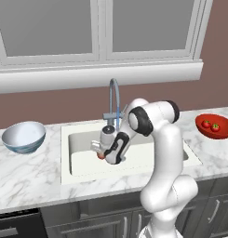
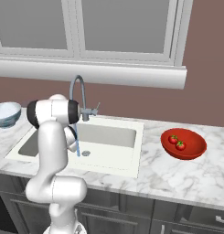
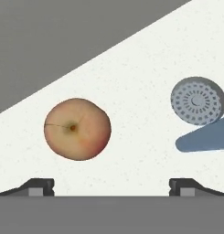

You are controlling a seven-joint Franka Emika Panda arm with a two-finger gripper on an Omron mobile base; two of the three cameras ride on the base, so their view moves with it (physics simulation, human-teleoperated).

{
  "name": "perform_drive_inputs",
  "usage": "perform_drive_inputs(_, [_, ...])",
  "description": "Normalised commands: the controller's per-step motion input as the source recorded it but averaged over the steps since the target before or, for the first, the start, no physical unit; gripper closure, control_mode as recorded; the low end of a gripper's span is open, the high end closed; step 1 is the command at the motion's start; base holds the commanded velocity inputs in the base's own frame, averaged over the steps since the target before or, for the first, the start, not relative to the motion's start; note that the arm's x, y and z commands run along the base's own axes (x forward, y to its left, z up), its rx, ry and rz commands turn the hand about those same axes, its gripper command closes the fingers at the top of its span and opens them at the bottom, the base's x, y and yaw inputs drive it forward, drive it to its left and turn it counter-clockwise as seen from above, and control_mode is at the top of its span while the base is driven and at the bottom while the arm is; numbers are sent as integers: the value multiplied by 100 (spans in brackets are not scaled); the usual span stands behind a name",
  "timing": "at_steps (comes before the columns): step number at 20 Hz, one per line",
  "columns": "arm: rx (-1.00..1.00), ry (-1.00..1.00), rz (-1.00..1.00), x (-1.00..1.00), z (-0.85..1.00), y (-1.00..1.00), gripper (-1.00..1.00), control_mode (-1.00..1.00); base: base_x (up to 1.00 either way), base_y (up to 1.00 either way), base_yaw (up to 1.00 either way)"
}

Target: Pick the tomatos from the sink and place them in one bowl. Place the peach in the other bowl. Then turn off the sink faucet.

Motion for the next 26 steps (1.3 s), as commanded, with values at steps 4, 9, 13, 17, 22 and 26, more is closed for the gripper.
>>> perform_drive_inputs(4, [0, 2, -3, 32, -4, 0, -100, -100, 0, 0, 0])
perform_drive_inputs(9, [0, 0, -3, 26, -15, 2, -100, -100, 0, 0, 0])
perform_drive_inputs(13, [0, 0, -3, 21, -20, 5, -100, -100, 0, 0, 0])
perform_drive_inputs(17, [0, 0, -2, 9, -24, 8, -100, -100, 0, 0, 0])
perform_drive_inputs(22, [0, 0, -2, 5, -25, 8, -100, -100, 0, 0, 0])
perform_drive_inputs(26, [0, 1, -2, 0, -29, 2, -100, -100, 0, 0, 0])
